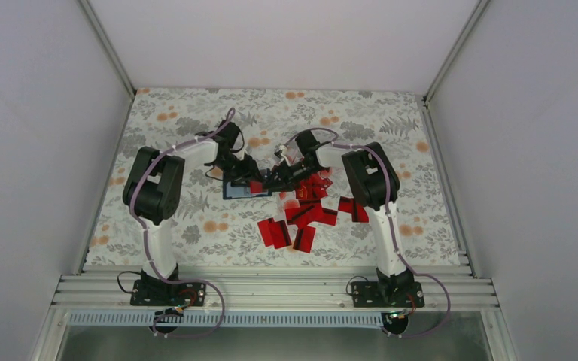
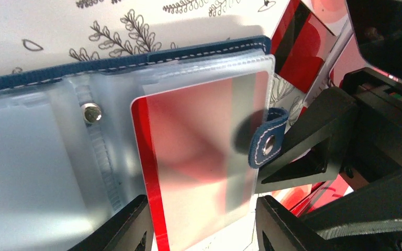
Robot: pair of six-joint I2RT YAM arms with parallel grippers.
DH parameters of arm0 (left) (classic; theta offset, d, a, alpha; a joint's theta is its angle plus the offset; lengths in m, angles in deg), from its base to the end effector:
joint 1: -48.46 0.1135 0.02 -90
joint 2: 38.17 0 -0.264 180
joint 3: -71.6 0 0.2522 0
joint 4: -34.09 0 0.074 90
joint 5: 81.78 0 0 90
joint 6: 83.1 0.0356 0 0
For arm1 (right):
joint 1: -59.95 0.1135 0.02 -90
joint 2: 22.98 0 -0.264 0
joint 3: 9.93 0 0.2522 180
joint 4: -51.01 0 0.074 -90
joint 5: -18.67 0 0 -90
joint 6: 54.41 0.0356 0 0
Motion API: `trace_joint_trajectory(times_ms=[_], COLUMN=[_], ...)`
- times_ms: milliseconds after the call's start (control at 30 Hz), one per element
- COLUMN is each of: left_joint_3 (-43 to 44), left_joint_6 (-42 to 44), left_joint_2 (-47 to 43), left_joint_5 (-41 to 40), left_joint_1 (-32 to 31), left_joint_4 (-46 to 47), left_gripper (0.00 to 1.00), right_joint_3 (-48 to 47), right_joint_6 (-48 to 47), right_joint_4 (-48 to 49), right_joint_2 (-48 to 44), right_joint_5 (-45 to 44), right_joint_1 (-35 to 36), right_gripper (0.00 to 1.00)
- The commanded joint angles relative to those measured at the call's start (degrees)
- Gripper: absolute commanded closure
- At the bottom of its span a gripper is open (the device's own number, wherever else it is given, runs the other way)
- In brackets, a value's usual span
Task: Put the credit cards into the card holder
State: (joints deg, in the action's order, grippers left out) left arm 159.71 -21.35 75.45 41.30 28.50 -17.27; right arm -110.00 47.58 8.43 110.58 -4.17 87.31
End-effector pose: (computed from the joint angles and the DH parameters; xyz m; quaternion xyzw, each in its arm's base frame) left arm 0.3477 -0.1469 0.1457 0.0364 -0.9522 0.3029 0.0155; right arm 0.3698 0.2283 0.0804 0.1771 -0.8106 -0.5510 0.0897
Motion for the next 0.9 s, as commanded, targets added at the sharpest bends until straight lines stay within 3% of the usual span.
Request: trace_joint_trajectory(times_ms=[0, 467, 867], left_joint_3=[0.1, -2.9, -5.5], left_joint_6=[0.3, 6.5, 11.2], left_joint_2=[-2.6, -7.8, -8.4], left_joint_5=[-1.2, -5.4, -11.9], left_joint_1=[-0.5, 0.8, 1.2], left_joint_4=[-2.6, -2.3, -2.3], left_gripper=[0.50, 0.39, 0.55], right_joint_3=[1.2, 0.4, -2.7], right_joint_6=[-0.3, 0.3, 2.8], right_joint_4=[-3.7, -6.0, -5.3], right_joint_2=[-0.2, -4.7, -4.2], right_joint_5=[-9.6, -11.6, -10.1], right_joint_1=[0.5, 0.5, 1.3], right_gripper=[0.64, 0.63, 0.69])
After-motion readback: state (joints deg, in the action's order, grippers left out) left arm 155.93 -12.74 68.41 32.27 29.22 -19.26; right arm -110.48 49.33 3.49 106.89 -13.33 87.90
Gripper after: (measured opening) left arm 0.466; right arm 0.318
